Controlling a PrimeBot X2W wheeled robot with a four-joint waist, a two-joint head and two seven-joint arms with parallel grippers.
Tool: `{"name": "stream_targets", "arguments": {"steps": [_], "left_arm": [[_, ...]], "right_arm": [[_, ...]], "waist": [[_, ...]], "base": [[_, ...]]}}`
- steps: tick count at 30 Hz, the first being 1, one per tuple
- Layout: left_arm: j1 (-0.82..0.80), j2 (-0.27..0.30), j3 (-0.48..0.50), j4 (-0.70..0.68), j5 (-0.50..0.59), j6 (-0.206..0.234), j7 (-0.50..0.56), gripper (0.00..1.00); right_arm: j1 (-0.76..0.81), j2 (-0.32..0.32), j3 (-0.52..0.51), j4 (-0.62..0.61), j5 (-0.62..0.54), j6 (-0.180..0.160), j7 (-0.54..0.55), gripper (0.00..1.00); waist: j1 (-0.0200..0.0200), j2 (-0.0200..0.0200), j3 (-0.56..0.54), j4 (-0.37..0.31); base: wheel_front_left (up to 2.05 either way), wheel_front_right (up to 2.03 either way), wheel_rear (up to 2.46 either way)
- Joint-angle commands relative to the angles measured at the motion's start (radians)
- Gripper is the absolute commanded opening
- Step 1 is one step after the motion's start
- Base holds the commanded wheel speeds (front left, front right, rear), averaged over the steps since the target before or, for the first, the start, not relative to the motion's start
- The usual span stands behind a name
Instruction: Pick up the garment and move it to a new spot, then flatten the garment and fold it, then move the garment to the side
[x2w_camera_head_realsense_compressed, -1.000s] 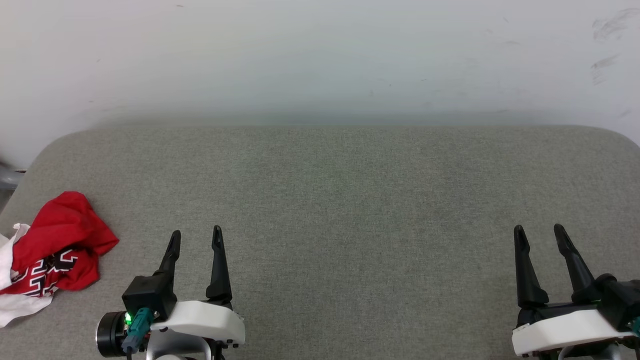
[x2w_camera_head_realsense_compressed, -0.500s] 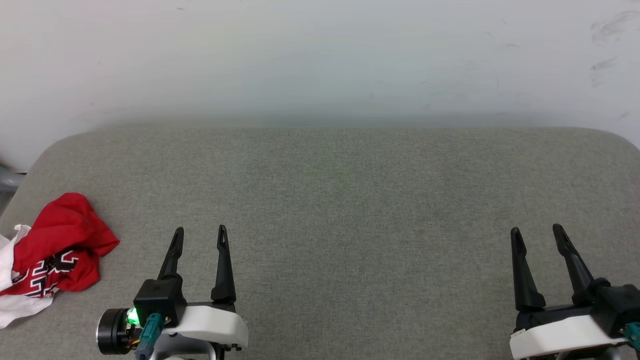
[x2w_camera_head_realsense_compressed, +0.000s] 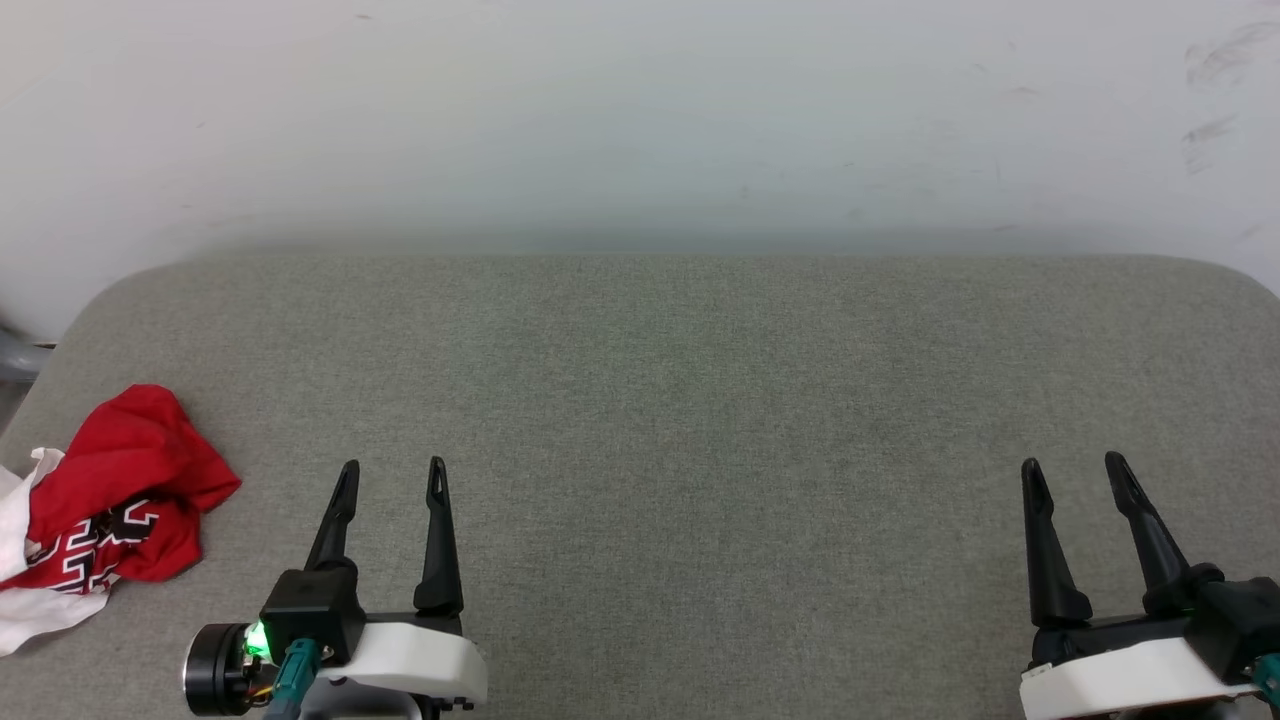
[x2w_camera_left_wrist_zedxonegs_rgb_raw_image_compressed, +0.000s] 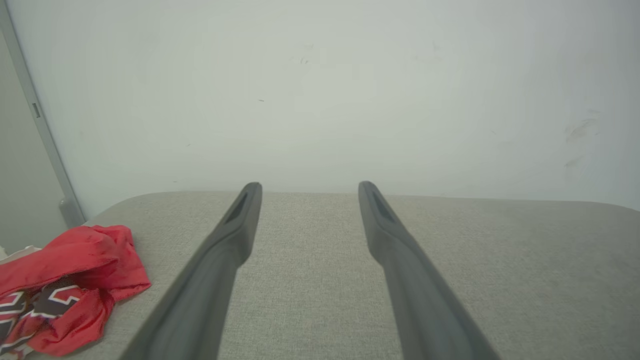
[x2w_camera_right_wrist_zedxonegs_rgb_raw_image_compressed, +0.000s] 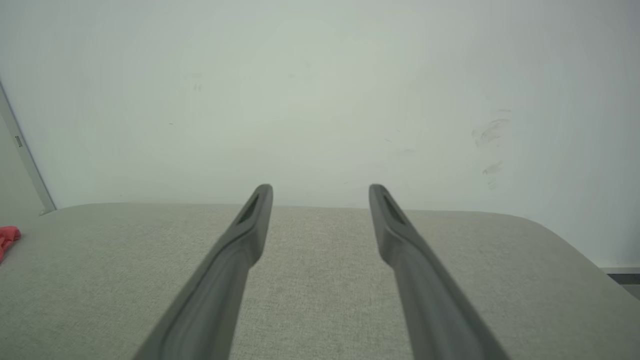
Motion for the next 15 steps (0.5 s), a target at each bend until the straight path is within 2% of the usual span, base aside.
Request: {"name": "stream_targets", "arguments": {"steps": [1,6,15], "left_arm": [[0.006,-0.001,0.004,0.004,0.002,-0.006,-0.005,1.0],[0.007,-0.003,0.014,0.017,-0.011,-0.018,-0.004,1.0],[0.002,-0.004,0.006,0.038,-0.036,-0.018,-0.004,1.0]], "right_arm": [[0.008,0.002,-0.002,0.003,0.009,-0.001,-0.002,1.0],[0.006,0.003,-0.007,0.018,0.049,-0.001,-0.002,1.0],[0.005,0.002,-0.006,0.026,0.051,-0.001,-0.002,1.0]], "waist": [[0.0,0.0,0.0,0.0],[0.0,0.0,0.001,-0.001],[0.0,0.0,0.0,0.001]], "base": [[0.0,0.0,0.0],[0.0,0.0,0.0],[0.0,0.0,0.0]]}}
